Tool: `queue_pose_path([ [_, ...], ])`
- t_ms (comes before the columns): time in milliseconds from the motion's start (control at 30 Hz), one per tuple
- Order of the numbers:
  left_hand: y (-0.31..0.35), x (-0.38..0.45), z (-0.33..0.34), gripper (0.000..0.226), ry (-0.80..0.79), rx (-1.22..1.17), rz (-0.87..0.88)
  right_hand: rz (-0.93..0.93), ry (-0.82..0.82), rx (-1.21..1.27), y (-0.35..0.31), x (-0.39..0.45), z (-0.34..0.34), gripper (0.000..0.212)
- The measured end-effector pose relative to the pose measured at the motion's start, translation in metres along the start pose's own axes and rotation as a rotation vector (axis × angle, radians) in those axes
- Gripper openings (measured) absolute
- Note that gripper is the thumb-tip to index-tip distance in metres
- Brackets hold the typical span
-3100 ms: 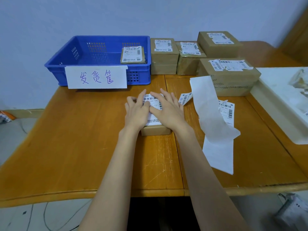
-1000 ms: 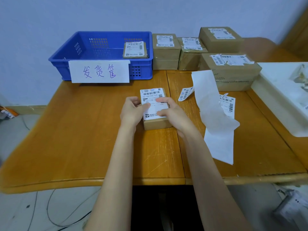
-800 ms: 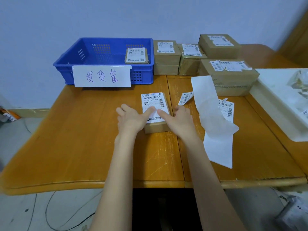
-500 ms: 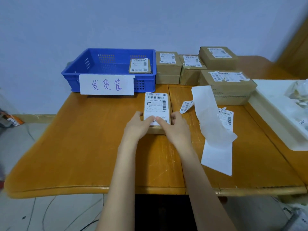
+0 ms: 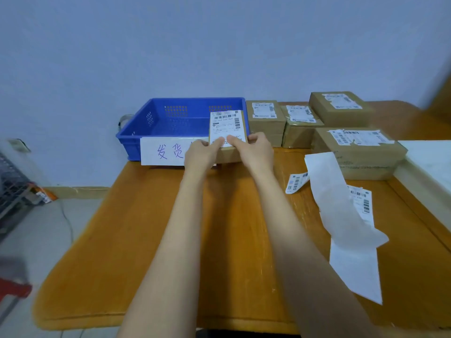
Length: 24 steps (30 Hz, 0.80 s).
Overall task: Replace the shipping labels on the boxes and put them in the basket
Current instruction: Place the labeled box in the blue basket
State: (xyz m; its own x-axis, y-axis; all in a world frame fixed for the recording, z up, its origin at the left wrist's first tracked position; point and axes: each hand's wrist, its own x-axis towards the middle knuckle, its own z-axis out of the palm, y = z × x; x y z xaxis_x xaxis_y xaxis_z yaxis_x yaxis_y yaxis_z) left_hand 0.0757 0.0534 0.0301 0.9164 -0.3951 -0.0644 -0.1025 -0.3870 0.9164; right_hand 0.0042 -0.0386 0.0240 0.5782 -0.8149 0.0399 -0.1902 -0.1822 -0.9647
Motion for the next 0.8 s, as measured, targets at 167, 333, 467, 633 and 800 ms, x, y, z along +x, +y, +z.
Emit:
queue_pose_path([
  [167, 0.015, 0.058, 0.002, 0.036, -0.012, 0.013, 0.052, -0.022, 0.015, -0.020, -0.016, 0.056, 0.016, 0.046],
  [333, 0.029, 0.107, 0.015, 0.043, 0.036, 0.021, 0.076, -0.004, 0.019, -0.074, -0.024, 0.111, 0.027, 0.048],
  [467, 0.025, 0.136, 0.025, 0.043, 0.051, 0.086, 0.070, 0.012, 0.000, -0.179, -0.019, 0.139, 0.036, 0.057],
  [633, 0.015, 0.151, 0.034, 0.056, 0.082, 0.152, 0.017, 0.007, 0.016, -0.370, -0.005, 0.151, 0.047, 0.065],
  [800, 0.021, 0.148, 0.034, 0.063, 0.063, 0.121, -0.049, 0.006, 0.001, -0.348, 0.000, 0.149, 0.048, 0.065],
])
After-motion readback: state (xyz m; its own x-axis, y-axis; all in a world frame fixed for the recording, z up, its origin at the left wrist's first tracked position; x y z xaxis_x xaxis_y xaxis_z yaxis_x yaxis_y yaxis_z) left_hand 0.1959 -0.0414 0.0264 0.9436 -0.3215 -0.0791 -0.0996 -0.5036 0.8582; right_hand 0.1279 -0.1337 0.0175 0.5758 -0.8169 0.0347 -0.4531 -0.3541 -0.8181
